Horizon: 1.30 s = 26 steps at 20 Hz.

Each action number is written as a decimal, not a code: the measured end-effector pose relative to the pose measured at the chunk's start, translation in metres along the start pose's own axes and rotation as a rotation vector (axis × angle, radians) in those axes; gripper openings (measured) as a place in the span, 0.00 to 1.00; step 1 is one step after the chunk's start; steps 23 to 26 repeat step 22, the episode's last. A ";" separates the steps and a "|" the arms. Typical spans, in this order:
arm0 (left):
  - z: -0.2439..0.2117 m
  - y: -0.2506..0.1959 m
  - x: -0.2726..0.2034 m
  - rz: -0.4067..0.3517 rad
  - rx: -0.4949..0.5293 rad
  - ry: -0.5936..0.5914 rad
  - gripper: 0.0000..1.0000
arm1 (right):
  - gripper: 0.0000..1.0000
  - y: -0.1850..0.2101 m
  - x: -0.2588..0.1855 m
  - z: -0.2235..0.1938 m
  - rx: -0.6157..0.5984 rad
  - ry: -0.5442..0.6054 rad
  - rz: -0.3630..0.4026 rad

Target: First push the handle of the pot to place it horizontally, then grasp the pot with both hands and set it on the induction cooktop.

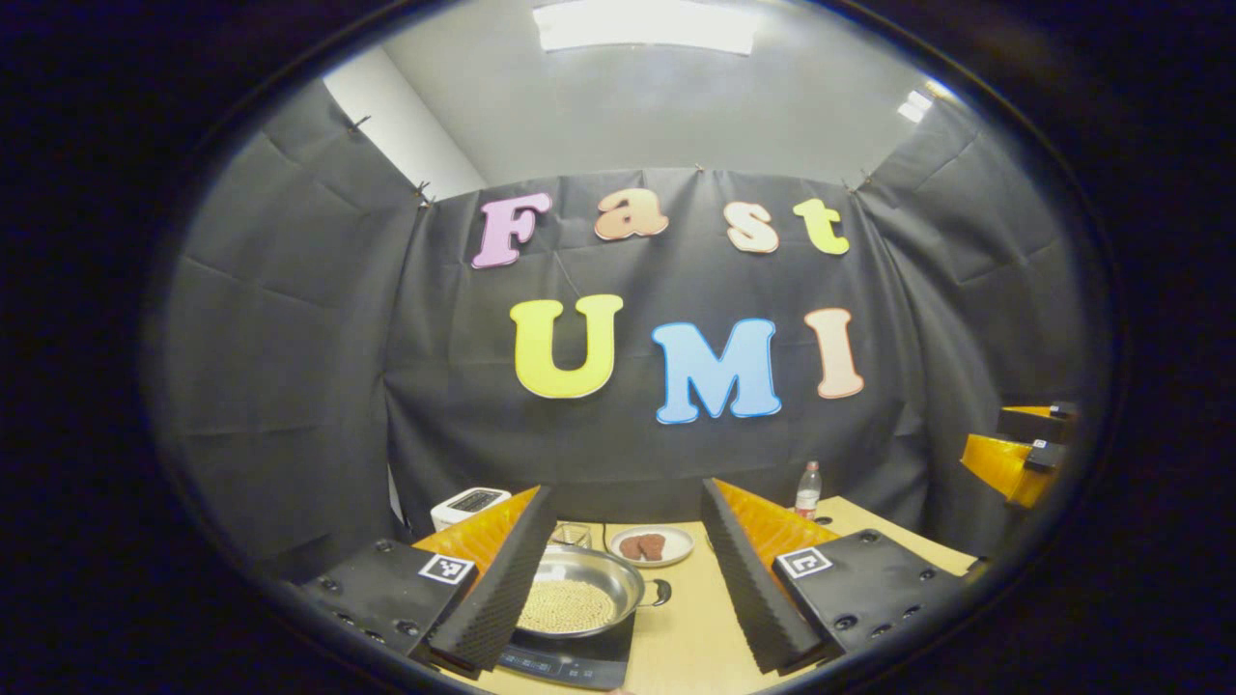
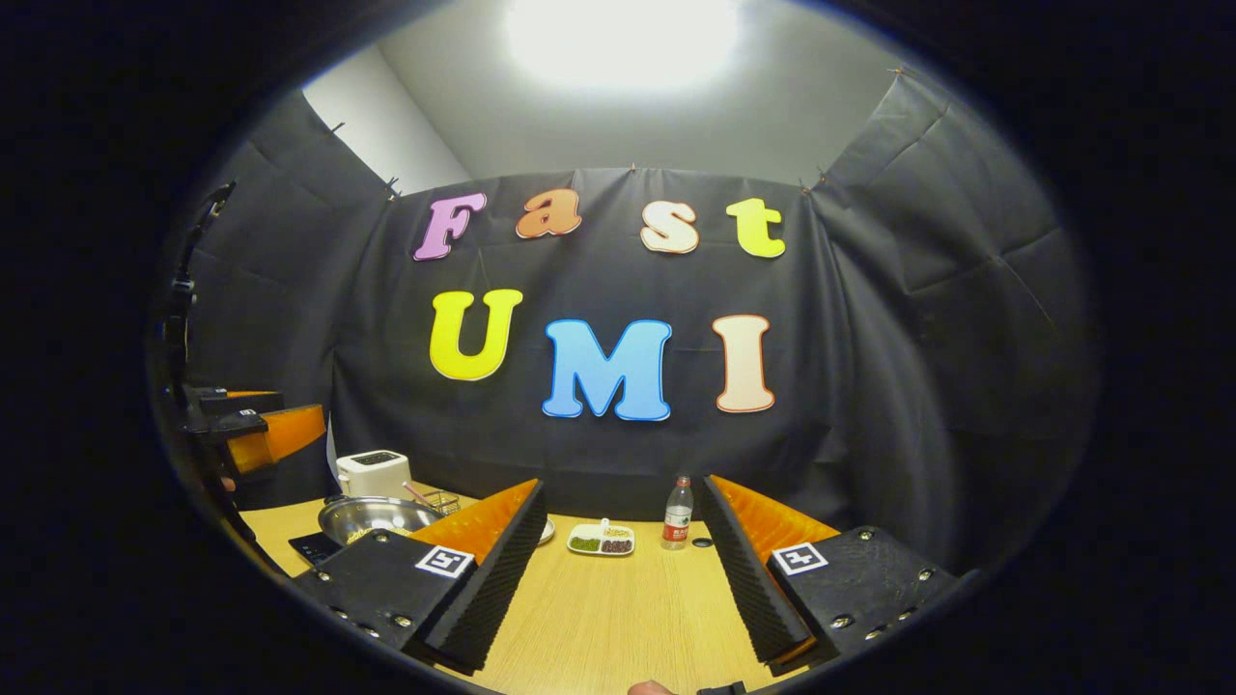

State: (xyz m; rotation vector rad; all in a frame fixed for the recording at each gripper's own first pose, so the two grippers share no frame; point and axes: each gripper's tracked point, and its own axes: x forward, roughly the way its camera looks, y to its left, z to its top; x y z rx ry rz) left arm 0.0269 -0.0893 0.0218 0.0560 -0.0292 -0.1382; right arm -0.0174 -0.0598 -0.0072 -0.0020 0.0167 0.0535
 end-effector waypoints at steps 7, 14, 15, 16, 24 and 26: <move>0.015 0.006 -0.028 -0.008 0.006 -0.019 1.00 | 0.96 0.022 -0.003 0.020 0.024 -0.036 0.009; 0.027 0.026 -0.034 0.034 -0.010 -0.048 1.00 | 0.96 0.051 0.006 0.035 0.033 -0.052 0.067; 0.030 0.030 -0.035 0.042 -0.012 -0.053 0.98 | 0.96 0.051 0.007 0.036 0.028 -0.050 0.067; 0.032 0.033 -0.036 0.047 -0.015 -0.059 1.00 | 0.96 0.051 0.007 0.037 0.026 -0.051 0.064; 0.041 0.042 -0.037 0.067 -0.017 -0.089 1.00 | 0.96 0.052 0.004 0.040 0.019 -0.046 0.057; 0.041 0.042 -0.037 0.067 -0.017 -0.089 1.00 | 0.96 0.052 0.004 0.040 0.019 -0.046 0.057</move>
